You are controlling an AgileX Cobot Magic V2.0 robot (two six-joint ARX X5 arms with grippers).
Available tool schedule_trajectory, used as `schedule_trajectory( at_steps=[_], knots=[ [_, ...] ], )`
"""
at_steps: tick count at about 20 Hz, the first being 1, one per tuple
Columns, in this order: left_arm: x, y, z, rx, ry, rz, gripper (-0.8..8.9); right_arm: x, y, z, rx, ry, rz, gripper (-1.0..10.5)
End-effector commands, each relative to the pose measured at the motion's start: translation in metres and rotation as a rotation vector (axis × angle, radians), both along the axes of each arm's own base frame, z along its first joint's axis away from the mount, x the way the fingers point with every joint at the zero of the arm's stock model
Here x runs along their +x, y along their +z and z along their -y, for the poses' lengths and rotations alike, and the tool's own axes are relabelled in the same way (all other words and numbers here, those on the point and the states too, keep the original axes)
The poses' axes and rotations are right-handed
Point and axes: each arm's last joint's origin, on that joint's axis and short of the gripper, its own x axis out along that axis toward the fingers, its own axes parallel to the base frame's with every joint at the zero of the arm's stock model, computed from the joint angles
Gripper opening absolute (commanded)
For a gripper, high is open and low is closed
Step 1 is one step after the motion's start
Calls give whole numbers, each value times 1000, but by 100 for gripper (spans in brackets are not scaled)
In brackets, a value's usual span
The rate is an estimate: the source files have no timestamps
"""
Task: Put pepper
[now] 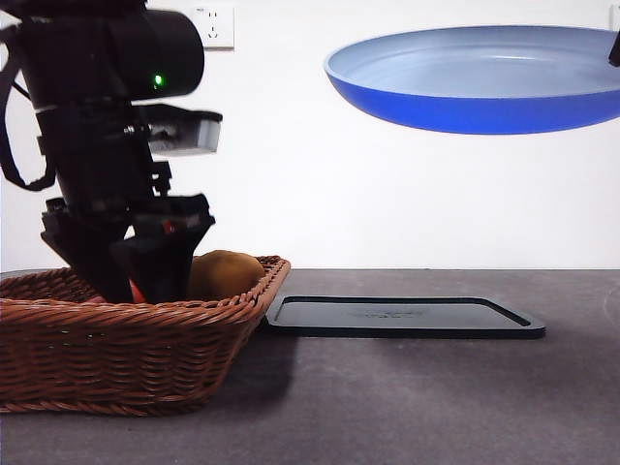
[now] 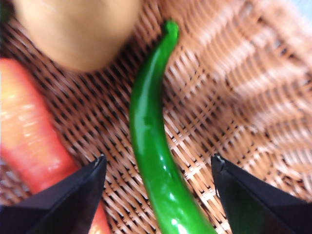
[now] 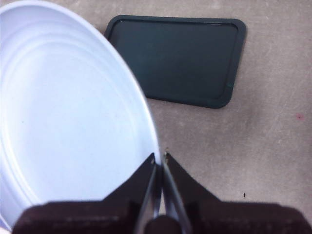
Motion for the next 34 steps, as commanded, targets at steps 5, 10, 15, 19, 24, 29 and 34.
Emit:
schedule_trajectory(
  at_steps=[5, 10, 15, 19, 24, 29, 34],
  knots=[
    [2, -1, 5, -8, -4, -7, 259, 0, 7, -1, 17, -3, 19, 3],
    [-1, -3, 5, -30, 12, -50, 256, -1, 7, 0, 17, -3, 21, 3],
    [-1, -8, 6, -35, 40, -91, 256, -3, 8, 0, 16, -1, 24, 3],
    [-3, -14, 4, -9, 80, -141, 189, -7, 10, 1, 20, -1, 41, 3],
    [-3, -12, 4, -23, 96, -141, 81, -9, 10, 1, 18, -2, 33, 3],
    [-12, 18, -2, -87, 114, -64, 73, -9, 10, 1, 17, -2, 29, 3],
    [-34, 64, -16, -188, 117, 59, 73, -6, 8, 1, 17, -5, 13, 4]
  ],
)
